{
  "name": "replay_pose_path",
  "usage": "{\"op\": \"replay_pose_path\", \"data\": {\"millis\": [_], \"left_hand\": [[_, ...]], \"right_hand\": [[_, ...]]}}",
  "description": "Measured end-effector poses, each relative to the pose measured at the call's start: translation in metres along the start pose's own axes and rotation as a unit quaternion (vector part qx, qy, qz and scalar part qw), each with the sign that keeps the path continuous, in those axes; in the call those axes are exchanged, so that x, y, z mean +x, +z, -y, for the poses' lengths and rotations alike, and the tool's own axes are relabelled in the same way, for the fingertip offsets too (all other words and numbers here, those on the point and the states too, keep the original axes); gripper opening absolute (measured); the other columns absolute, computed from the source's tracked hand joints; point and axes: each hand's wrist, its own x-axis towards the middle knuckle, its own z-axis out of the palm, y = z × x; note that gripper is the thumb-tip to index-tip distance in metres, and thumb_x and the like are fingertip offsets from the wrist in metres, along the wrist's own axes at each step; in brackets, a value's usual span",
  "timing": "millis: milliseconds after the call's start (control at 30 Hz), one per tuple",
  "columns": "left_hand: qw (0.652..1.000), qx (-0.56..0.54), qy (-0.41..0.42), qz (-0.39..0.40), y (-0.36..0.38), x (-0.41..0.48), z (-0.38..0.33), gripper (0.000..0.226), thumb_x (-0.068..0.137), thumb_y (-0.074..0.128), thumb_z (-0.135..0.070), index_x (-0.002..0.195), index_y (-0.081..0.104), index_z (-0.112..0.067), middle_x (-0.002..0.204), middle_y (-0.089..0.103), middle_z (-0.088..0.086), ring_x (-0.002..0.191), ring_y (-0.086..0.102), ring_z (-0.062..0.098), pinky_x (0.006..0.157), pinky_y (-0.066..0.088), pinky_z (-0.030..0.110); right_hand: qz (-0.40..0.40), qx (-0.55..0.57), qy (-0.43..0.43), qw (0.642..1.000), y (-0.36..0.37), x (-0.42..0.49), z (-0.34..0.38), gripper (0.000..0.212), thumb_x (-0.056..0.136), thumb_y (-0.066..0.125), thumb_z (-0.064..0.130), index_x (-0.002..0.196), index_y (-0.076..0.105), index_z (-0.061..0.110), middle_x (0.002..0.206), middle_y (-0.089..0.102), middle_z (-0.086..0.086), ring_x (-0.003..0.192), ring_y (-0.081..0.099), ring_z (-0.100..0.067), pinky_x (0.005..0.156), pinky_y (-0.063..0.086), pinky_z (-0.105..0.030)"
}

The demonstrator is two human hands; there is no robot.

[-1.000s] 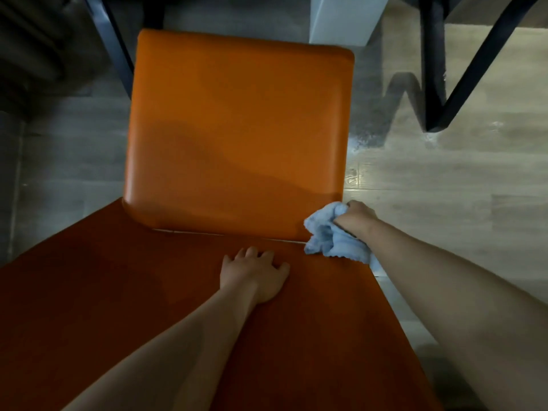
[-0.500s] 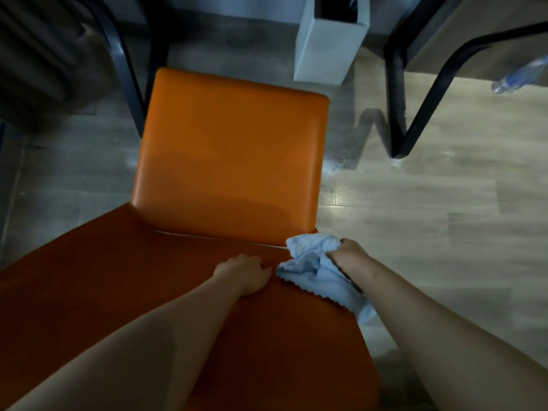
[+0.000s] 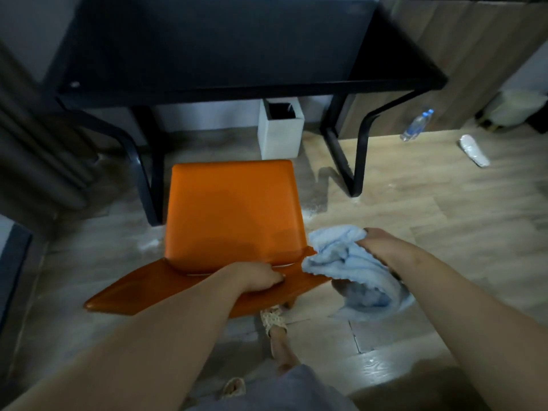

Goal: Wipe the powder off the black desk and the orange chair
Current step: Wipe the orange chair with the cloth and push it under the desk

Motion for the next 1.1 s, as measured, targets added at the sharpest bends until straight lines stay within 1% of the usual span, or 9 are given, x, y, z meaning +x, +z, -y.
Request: {"op": "replay_pose_path", "data": {"millis": [133,300,467,567,633,767,867,967,1100], "left_hand": [[0.998,0.027,0.05,-0.039,0.001,-0.047,0.008,0.048,0.099,0.032,-0.045,0.131,0.049,-0.014,0.136,0.049,0.011,0.117,0.049,0.026,0.094,0.034,0.033],[0.99,0.022,0.102,-0.091,0.016,-0.093,0.027,0.044,0.099,0.034,-0.045,0.129,0.053,-0.018,0.131,0.053,0.006,0.115,0.051,0.023,0.094,0.039,0.033],[0.976,-0.016,0.126,-0.177,0.037,-0.11,0.048,0.032,0.096,0.042,-0.04,0.124,0.052,-0.028,0.096,0.057,-0.01,0.08,0.054,0.007,0.062,0.039,0.023],[0.961,0.01,0.135,-0.243,0.052,-0.108,0.057,0.041,0.096,0.041,-0.04,0.135,0.044,-0.03,0.122,0.054,-0.01,0.107,0.052,0.012,0.088,0.039,0.027],[0.941,0.031,0.134,-0.309,0.067,-0.105,0.062,0.045,0.096,0.041,-0.041,0.14,0.038,-0.031,0.139,0.046,-0.009,0.127,0.041,0.012,0.108,0.024,0.031],[0.912,0.025,0.123,-0.391,0.09,-0.104,0.066,0.049,0.095,0.044,-0.039,0.142,0.036,-0.029,0.146,0.039,-0.009,0.139,0.025,0.009,0.115,0.004,0.027],[0.846,-0.16,0.128,-0.493,0.102,-0.112,0.065,0.03,0.093,0.054,-0.021,0.121,0.058,-0.028,0.128,0.052,-0.012,0.119,0.046,0.005,0.104,0.028,0.02],[0.758,-0.327,0.031,-0.564,0.111,-0.12,0.068,0.025,0.089,0.057,-0.014,0.108,0.058,-0.03,0.113,0.046,-0.01,0.091,0.054,0.009,0.079,0.043,0.024],[0.621,-0.563,-0.149,-0.524,0.099,-0.115,0.076,0.042,0.085,0.063,-0.022,0.123,0.046,-0.017,0.116,0.04,0.005,0.098,0.053,0.025,0.087,0.048,0.04]], "right_hand": [[-0.077,0.027,-0.117,0.99,-0.001,-0.06,-0.024,0.012,0.086,0.065,0.026,0.086,0.062,0.015,0.073,0.056,0.005,0.065,0.051,-0.011,0.05,0.036,-0.02],[-0.019,0.065,-0.16,0.985,0.043,-0.109,-0.045,0.03,0.084,0.063,0.015,0.113,0.061,0.01,0.105,0.064,-0.011,0.084,0.056,-0.02,0.062,0.041,-0.021],[0.04,0.045,-0.122,0.991,0.089,-0.121,-0.067,0.025,0.088,0.062,0.031,0.104,0.068,0.013,0.101,0.066,-0.006,0.089,0.062,-0.017,0.062,0.046,-0.017],[0.042,0.245,-0.103,0.963,0.105,-0.115,-0.064,0.027,0.087,0.065,0.029,0.103,0.069,0.007,0.095,0.071,-0.013,0.088,0.068,-0.024,0.071,0.054,-0.028],[0.022,0.352,-0.082,0.932,0.11,-0.106,-0.056,0.042,0.085,0.066,0.028,0.118,0.06,0.002,0.103,0.068,-0.017,0.09,0.067,-0.027,0.075,0.055,-0.032],[0.036,0.43,-0.015,0.902,0.112,-0.096,-0.039,0.059,0.08,0.068,0.034,0.129,0.047,0.007,0.121,0.057,-0.018,0.104,0.059,-0.035,0.09,0.05,-0.045],[0.111,0.494,0.015,0.862,0.114,-0.097,-0.029,0.063,0.07,0.073,0.033,0.126,0.055,0.012,0.12,0.062,-0.015,0.106,0.06,-0.035,0.095,0.048,-0.047],[0.128,0.502,0.013,0.855,0.114,-0.098,-0.021,0.053,0.068,0.069,0.033,0.117,0.062,0.016,0.113,0.067,-0.01,0.103,0.062,-0.033,0.095,0.047,-0.045],[0.142,0.519,0.048,0.841,0.112,-0.097,-0.011,0.058,0.068,0.073,0.053,0.116,0.063,0.022,0.108,0.069,-0.012,0.101,0.063,-0.034,0.098,0.044,-0.049]]}}
